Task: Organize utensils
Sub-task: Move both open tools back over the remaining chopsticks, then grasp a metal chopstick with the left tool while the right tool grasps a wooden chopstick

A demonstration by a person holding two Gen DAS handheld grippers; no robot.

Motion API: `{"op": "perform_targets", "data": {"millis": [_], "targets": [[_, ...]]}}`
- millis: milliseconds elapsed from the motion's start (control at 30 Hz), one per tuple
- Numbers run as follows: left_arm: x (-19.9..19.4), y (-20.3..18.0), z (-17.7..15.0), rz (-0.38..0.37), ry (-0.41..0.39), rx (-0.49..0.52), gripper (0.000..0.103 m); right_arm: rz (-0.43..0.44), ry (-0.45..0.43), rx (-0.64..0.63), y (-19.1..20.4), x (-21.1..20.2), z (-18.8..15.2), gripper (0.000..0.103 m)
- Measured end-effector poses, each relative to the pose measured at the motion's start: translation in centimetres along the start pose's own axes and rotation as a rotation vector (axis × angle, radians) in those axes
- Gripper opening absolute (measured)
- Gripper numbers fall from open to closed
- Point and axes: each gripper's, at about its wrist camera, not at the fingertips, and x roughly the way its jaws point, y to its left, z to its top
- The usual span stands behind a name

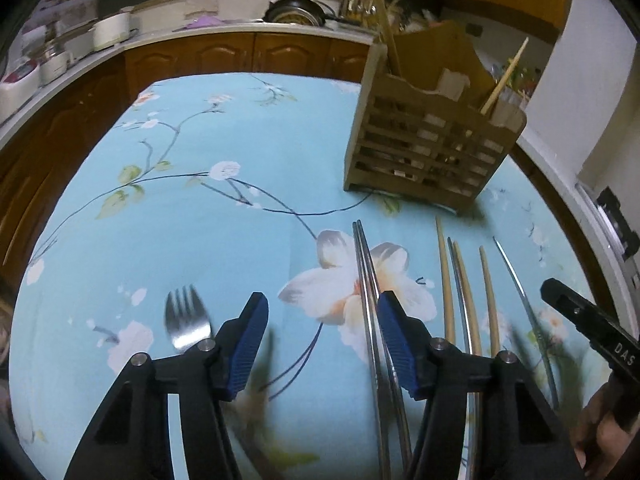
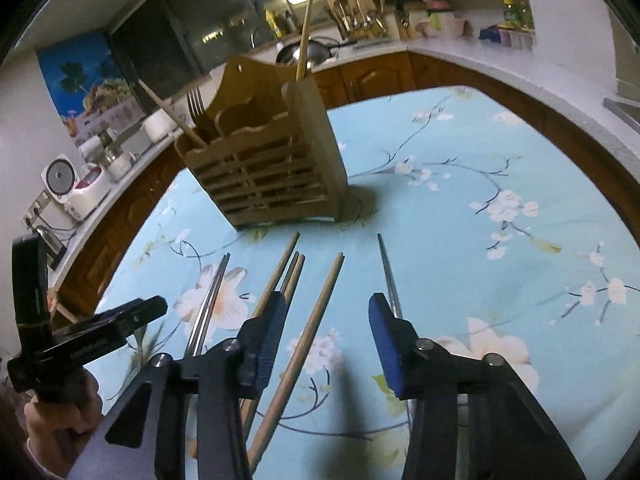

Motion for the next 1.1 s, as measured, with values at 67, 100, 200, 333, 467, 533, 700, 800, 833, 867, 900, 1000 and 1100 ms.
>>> {"op": "perform_targets", "data": {"millis": [67, 100, 200, 333, 467, 533, 700, 800, 833, 867, 900, 1000, 1100], "targets": [[0.8, -0.4, 0.5, -0.002, 0.015, 0.018, 0.052, -0.007, 0.02, -0.008, 0.1, 0.8, 0.1, 0.04], [1.4, -0.6, 0.8, 0.002, 0.023, 0.028, 0.051, -0.011, 0.031, -0.009, 0.1, 1.2, 0.2, 0.039], [3.0, -1.2, 1.4, 0.012, 0.046, 0.047, 0.043, -0.02, 0.06, -0.009, 0.1, 2.4, 0.2, 0.033], [4.7, -1.7, 1.9, 0.005, 0.072, 0.062, 0.036, -0.033, 0.085, -0.012, -0.1, 3.6, 0.5, 0.029], [6.2, -2.3, 2.6, 0.02, 0.081, 0.094, 0.032, -0.054, 0.118, -0.022, 0.0, 5.1, 0.9, 0.024], [6.7, -2.5, 3.0, 0.031, 0.084, 0.115, 0.029, -0.064, 0.133, -0.03, 0.0, 5.8, 1.2, 0.022], [8.1, -3.1, 4.3, 0.049, 0.089, 0.154, 0.02, -0.094, 0.142, -0.063, 0.6, 7.3, 2.4, 0.019], [8.5, -3.3, 4.5, 0.055, 0.084, 0.166, 0.013, -0.113, 0.142, -0.094, 1.1, 7.8, 2.8, 0.019], [8.5, -3.2, 4.6, 0.053, 0.082, 0.167, 0.009, -0.119, 0.142, -0.104, 1.3, 7.9, 2.7, 0.019], [8.6, -3.3, 4.5, 0.049, 0.079, 0.169, 0.007, -0.125, 0.139, -0.112, 1.5, 7.9, 2.7, 0.017], [8.6, -3.2, 4.4, 0.048, 0.073, 0.17, 0.006, -0.134, 0.135, -0.12, 1.6, 7.9, 2.6, 0.016], [8.5, -3.2, 4.2, 0.048, 0.059, 0.17, 0.005, -0.138, 0.125, -0.116, 1.4, 7.7, 2.4, 0.009], [7.9, -2.6, 4.0, 0.02, 0.062, 0.138, 0.003, -0.088, 0.12, -0.064, 0.9, 7.2, 2.4, 0.005]]}}
